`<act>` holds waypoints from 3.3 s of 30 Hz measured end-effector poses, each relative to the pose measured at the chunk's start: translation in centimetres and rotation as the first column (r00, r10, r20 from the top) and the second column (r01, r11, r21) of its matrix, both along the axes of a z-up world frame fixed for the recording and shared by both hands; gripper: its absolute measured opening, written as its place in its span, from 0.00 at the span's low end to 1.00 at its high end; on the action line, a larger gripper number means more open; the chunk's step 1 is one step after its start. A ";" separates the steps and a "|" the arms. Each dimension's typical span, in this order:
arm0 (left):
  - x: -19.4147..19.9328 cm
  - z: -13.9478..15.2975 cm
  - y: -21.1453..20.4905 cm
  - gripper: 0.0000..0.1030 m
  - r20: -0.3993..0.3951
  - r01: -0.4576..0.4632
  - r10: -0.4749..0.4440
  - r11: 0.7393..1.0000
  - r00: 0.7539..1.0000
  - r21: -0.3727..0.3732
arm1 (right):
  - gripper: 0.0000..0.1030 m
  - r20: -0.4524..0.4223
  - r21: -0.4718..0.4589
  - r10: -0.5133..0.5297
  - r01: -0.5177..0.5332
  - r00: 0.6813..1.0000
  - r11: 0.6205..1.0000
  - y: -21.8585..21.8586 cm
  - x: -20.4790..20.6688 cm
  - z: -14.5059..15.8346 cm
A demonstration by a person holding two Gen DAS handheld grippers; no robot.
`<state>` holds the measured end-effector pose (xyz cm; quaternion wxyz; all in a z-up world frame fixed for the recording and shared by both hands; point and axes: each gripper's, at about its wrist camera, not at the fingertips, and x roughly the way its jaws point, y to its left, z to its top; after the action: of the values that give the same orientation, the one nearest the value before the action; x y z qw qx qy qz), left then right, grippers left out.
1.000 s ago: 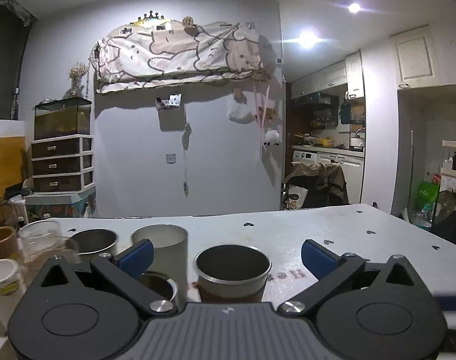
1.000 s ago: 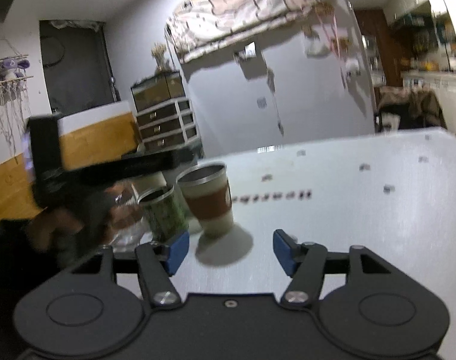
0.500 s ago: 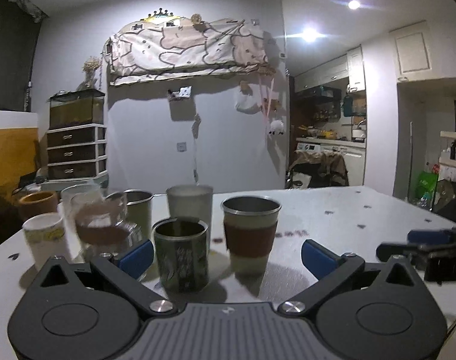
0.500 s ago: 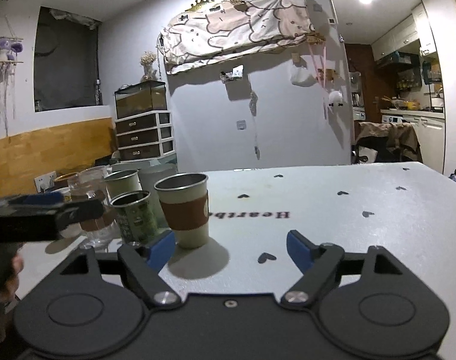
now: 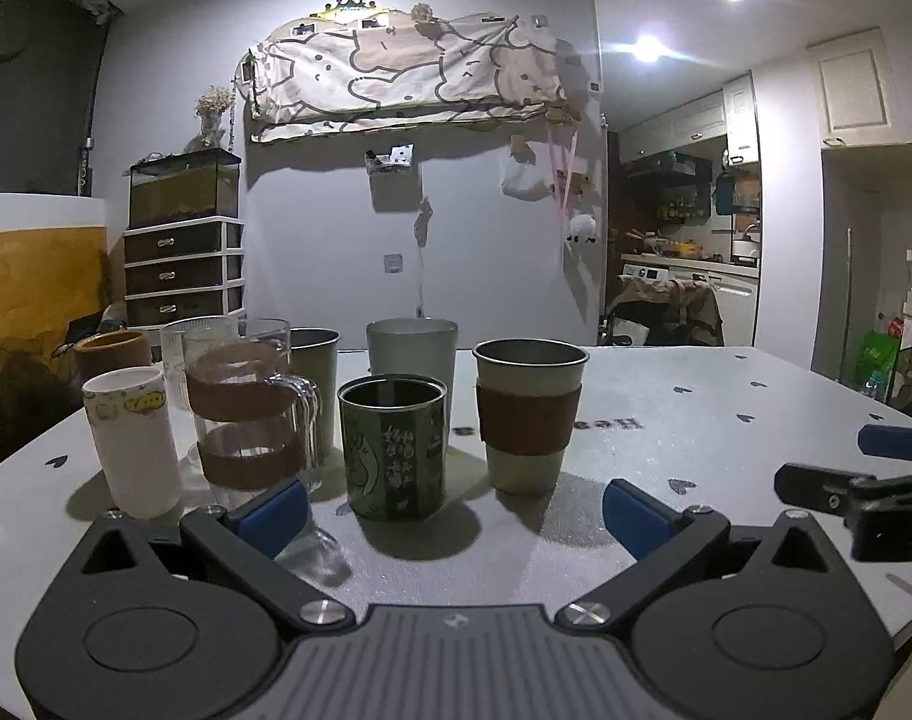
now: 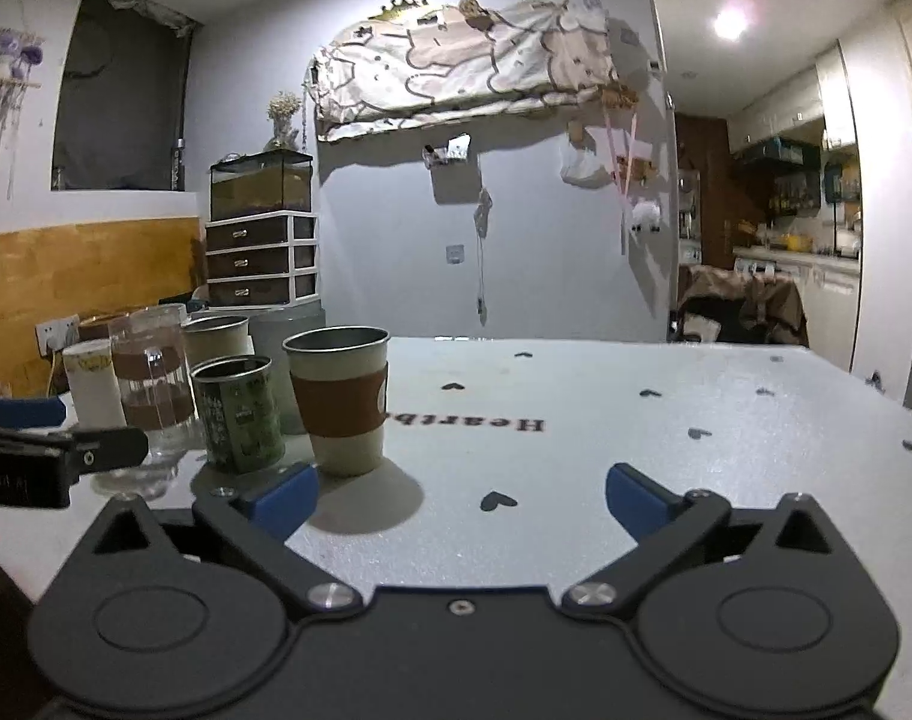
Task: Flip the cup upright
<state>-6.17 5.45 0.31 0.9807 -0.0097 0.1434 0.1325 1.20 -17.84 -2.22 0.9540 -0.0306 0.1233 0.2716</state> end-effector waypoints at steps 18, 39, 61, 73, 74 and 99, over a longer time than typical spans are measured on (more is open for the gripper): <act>-0.1 0.1 0.0 1.00 0.006 -0.013 0.013 1.000 1.000 0.006 | 1.00 -0.021 0.014 -0.013 0.013 1.000 1.000 -0.6 0.1 0.1; -0.1 0.2 0.0 1.00 0.005 -0.014 0.014 1.000 1.000 0.006 | 1.00 -0.020 0.015 0.002 -0.001 1.000 1.000 -0.5 -0.1 0.2; -0.1 0.1 0.0 1.00 0.004 -0.015 0.015 1.000 1.000 0.006 | 1.00 -0.014 0.016 0.005 -0.004 1.000 1.000 -0.6 -0.2 0.6; -0.1 0.2 0.1 1.00 0.003 -0.014 0.014 1.000 1.000 0.006 | 1.00 -0.012 0.017 0.004 -0.004 1.000 1.000 -0.6 -0.2 0.6; -0.1 0.2 0.1 1.00 0.003 -0.014 0.014 1.000 1.000 0.007 | 1.00 -0.013 0.016 0.005 -0.005 1.000 1.000 -0.6 -0.2 0.5; 0.0 0.1 0.2 1.00 0.002 -0.021 0.021 1.000 1.000 0.007 | 1.00 -0.013 0.019 0.004 -0.004 1.000 1.000 -0.8 -0.2 0.6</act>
<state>-6.19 5.63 0.42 0.9794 -0.0078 0.1421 0.1432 1.00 -18.59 -1.65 0.9529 -0.0198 0.1270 0.2747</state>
